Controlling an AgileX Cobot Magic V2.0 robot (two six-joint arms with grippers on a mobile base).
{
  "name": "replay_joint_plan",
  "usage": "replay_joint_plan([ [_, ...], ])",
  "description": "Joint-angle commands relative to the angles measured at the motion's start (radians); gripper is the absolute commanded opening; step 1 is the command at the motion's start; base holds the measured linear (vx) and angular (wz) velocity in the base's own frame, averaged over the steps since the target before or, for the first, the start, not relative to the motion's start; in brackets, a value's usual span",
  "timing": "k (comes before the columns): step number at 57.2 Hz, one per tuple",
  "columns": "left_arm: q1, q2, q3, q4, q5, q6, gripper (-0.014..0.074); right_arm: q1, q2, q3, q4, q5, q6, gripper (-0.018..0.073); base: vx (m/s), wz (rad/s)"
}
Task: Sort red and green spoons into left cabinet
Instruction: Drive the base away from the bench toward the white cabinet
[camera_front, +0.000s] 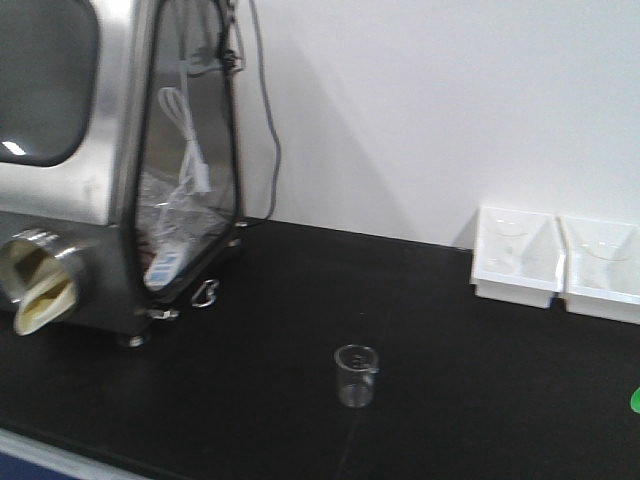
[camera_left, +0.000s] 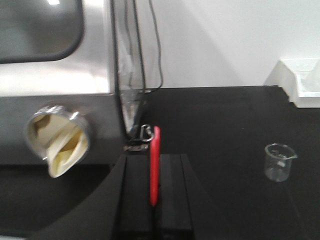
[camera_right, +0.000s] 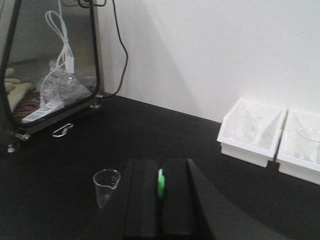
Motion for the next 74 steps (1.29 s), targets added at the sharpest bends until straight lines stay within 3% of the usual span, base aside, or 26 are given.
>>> replay_joint_plan([
  [1, -0.005, -0.001, -0.028, -0.014, -0.074, -0.005, -0.0001, -0.002, -0.002, -0.030, -0.004, -0.082, -0.011, -0.0004, -0.11, 0.41],
  [74, -0.005, -0.001, -0.028, -0.014, -0.074, -0.005, -0.0001, -0.002, -0.002, -0.030, -0.004, -0.082, -0.011, -0.0004, -0.03, 0.54],
])
